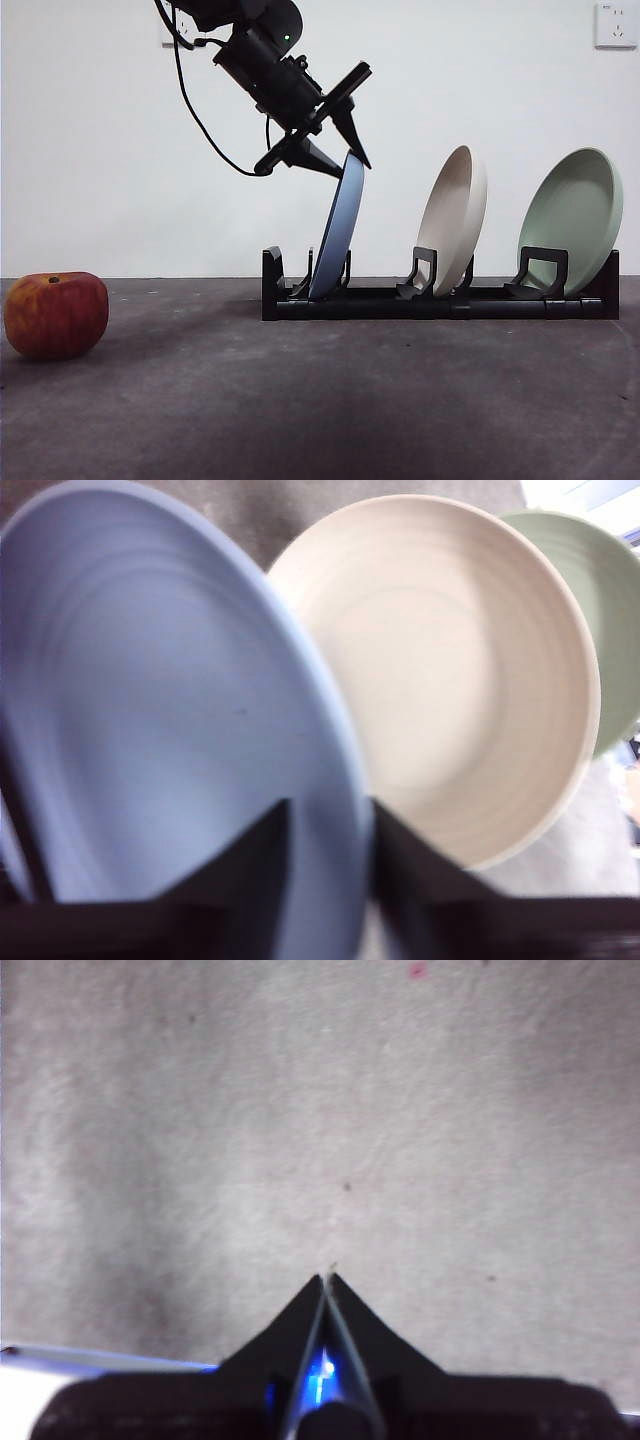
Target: Take the blue plate from the plate rack,put the plate on the table,take the apple from the table,put the apple in the plate
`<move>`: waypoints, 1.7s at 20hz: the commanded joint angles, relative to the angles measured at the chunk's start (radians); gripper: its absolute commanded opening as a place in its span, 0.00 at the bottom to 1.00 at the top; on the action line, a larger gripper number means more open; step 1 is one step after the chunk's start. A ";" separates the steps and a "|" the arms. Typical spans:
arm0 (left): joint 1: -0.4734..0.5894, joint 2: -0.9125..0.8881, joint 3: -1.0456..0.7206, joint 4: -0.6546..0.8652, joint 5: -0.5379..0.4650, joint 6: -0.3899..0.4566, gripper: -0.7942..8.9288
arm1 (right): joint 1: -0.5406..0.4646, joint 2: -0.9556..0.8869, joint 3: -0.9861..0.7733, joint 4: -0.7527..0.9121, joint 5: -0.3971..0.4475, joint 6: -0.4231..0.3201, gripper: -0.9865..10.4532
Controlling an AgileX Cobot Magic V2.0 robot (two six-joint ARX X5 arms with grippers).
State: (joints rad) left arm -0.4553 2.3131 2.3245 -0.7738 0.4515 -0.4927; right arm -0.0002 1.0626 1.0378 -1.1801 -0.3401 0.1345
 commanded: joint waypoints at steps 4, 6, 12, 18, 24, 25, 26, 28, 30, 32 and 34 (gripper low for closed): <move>0.001 0.013 0.000 -0.011 0.021 -0.041 0.16 | 0.001 0.001 0.005 0.005 0.027 0.000 0.09; 0.008 0.013 0.000 -0.019 0.046 -0.059 0.16 | 0.001 0.001 0.005 0.005 0.026 0.000 0.09; 0.028 0.006 0.000 -0.027 0.085 -0.092 0.07 | 0.001 0.001 0.005 0.005 0.026 0.000 0.09; 0.053 -0.031 0.000 -0.056 0.122 -0.091 0.08 | 0.001 0.001 0.005 0.005 0.026 0.002 0.09; 0.079 -0.106 0.000 -0.071 0.229 -0.069 0.08 | 0.001 0.001 0.005 0.002 0.026 0.002 0.09; 0.081 -0.125 0.000 -0.074 0.229 -0.055 0.08 | 0.001 0.001 0.005 0.001 0.026 0.003 0.09; 0.085 -0.148 0.000 -0.080 0.229 -0.039 0.08 | 0.001 0.001 0.005 0.001 0.026 0.004 0.09; 0.088 -0.194 0.000 -0.093 0.229 -0.013 0.08 | 0.001 0.001 0.005 -0.001 0.026 0.004 0.09; 0.088 -0.246 0.000 -0.122 0.229 0.035 0.08 | 0.001 0.001 0.005 -0.003 0.026 0.004 0.09; 0.088 -0.301 0.000 -0.176 0.229 0.115 0.08 | 0.001 0.001 0.005 -0.003 0.026 0.004 0.09; 0.081 -0.357 0.000 -0.264 0.229 0.224 0.08 | 0.001 0.001 0.005 -0.003 0.026 0.004 0.09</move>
State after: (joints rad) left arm -0.3714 1.9697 2.3280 -1.0328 0.6724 -0.3649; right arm -0.0002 1.0626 1.0378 -1.1824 -0.3141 0.1345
